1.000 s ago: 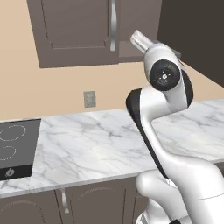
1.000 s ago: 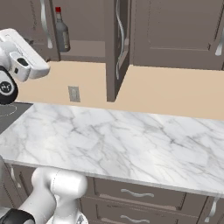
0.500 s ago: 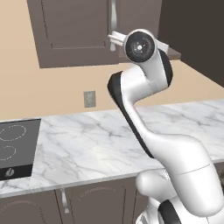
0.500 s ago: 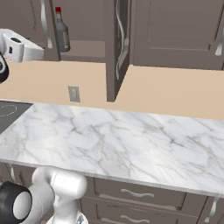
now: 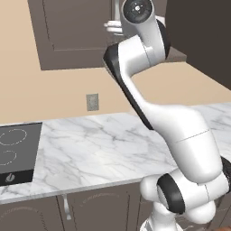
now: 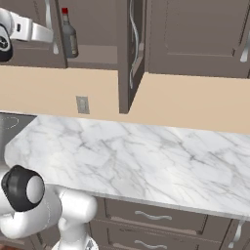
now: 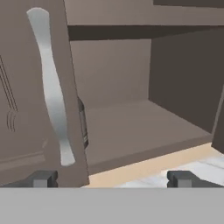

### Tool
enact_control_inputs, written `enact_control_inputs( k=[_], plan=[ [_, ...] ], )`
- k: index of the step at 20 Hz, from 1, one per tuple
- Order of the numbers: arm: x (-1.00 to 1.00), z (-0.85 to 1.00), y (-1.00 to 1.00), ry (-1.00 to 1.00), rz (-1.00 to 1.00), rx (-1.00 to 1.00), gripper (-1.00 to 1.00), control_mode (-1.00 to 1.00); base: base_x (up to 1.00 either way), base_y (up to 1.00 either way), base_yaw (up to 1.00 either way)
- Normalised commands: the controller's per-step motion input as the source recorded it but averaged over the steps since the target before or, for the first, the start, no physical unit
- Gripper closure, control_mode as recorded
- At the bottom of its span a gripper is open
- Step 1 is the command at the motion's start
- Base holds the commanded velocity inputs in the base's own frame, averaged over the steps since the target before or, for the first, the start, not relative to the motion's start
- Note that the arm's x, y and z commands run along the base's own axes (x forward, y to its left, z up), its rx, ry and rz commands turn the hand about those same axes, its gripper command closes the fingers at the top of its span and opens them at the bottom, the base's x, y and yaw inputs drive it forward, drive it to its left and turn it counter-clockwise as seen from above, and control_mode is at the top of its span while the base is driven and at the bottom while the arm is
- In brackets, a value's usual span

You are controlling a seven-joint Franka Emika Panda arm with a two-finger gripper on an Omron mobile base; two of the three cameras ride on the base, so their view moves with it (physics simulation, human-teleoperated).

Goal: Get the candle and the liquor from the cabinet and move them to the dining counter.

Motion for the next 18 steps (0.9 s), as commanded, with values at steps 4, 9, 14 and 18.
enact_control_inputs(
  k=[4,9,14,18],
  plan=[
    [0.4,-0.03,0.06,0.04,0.06,-0.18,-1.0,-1.0,0.0,0.0,0.0],
    [0.41,-0.2,0.06,0.0,0.1,-0.16,-1.0,-1.0,0.0,0.0,0.0],
    [0.38,-0.12,0.13,-0.02,0.11,-0.04,-1.0,-1.0,0.0,0.0,0.0],
    [0.24,-0.03,0.07,-0.14,0.11,0.0,-1.0,-1.0,0.0,0.0,0.0]
  ],
)
